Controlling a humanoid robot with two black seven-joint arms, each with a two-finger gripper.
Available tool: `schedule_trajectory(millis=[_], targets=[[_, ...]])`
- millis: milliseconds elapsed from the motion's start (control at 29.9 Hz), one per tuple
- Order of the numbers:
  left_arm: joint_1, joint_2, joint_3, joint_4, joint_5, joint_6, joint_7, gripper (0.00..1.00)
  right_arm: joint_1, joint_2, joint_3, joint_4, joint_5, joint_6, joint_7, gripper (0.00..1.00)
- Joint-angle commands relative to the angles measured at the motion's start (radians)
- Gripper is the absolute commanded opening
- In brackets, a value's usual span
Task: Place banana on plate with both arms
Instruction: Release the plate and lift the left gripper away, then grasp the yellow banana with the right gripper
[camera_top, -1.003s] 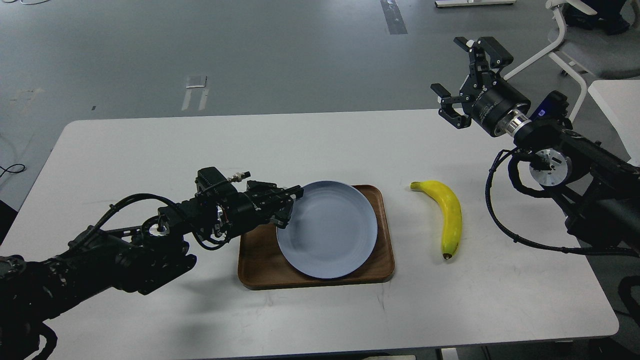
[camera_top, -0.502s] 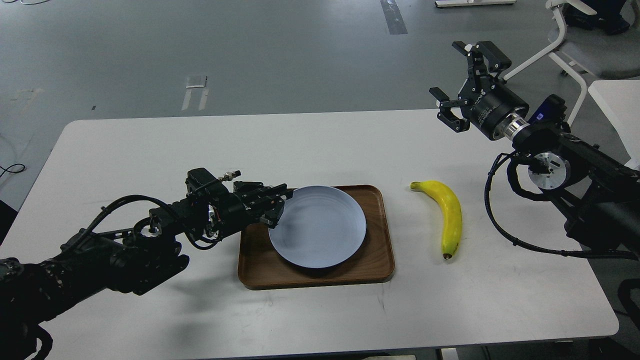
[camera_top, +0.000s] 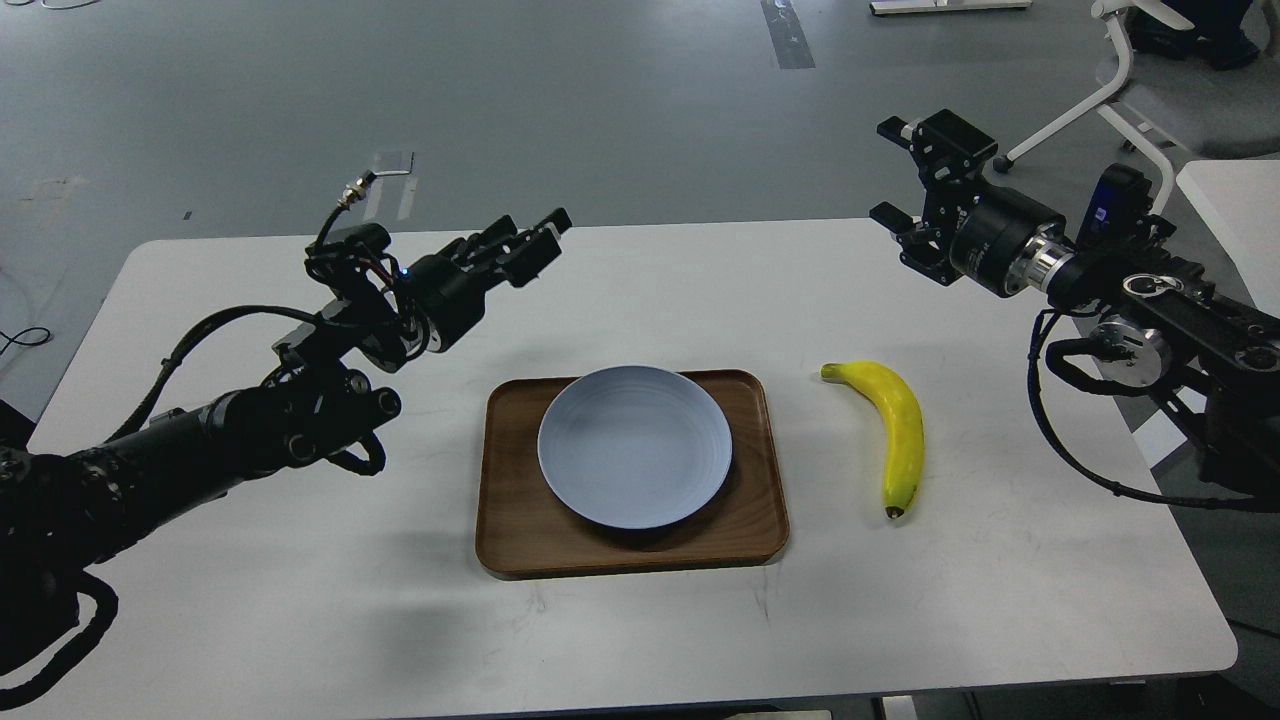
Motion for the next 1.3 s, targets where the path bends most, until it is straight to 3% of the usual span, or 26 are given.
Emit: schedule_trajectory(millis=[0, 67, 134, 201, 535, 635, 802, 970, 1036, 1103, 1271], targets=[[-0.056, 0.049, -0.009, 0.0, -0.32, -0.099, 0.019, 0.98, -0.001, -0.08, -0.149, 0.073, -0.436, -0.071, 0.0, 0.98], [-0.059, 0.062, -0.036, 0.0, -0.419, -0.136, 0.074, 0.98, -0.003, -0.098, -0.197, 0.093, -0.517, -0.096, 0.001, 0.97], [-0.058, 0.075, -0.13, 0.0, -0.54, -0.18, 0.181, 0.98, -0.006, -0.124, -0.286, 0.124, -0.564, -0.104, -0.008, 0.97], [-0.047, 0.091, -0.183, -0.001, -0.553, -0.215, 0.217, 0.98, -0.004, -0.128, -0.343, 0.128, -0.575, -0.113, -0.009, 0.95], [-0.021, 0.111, -0.196, -0.006, -0.553, -0.24, 0.214, 0.98, -0.01, -0.125, -0.395, 0.137, -0.686, -0.141, -0.02, 0.9], [-0.007, 0.112, -0.195, -0.006, -0.548, -0.24, 0.214, 0.98, -0.006, -0.125, -0.427, 0.137, -0.686, -0.139, -0.025, 0.64], [-0.001, 0.114, -0.191, -0.006, -0.548, -0.24, 0.214, 0.98, -0.007, -0.114, -0.438, 0.134, -0.689, -0.139, -0.029, 0.59], [0.014, 0.125, -0.191, -0.006, -0.545, -0.239, 0.208, 0.98, -0.004, -0.103, -0.443, 0.133, -0.687, -0.145, -0.037, 0.41], [0.022, 0.129, -0.19, -0.006, -0.545, -0.239, 0.206, 0.98, -0.006, -0.095, -0.446, 0.133, -0.689, -0.173, -0.037, 0.19], [0.03, 0.131, -0.19, -0.006, -0.545, -0.237, 0.203, 0.98, -0.004, -0.095, -0.447, 0.133, -0.689, -0.196, -0.037, 0.06], [0.037, 0.137, -0.19, -0.006, -0.525, -0.237, 0.195, 0.98, 0.042, -0.094, -0.446, 0.133, -0.686, -0.251, -0.031, 0.01]])
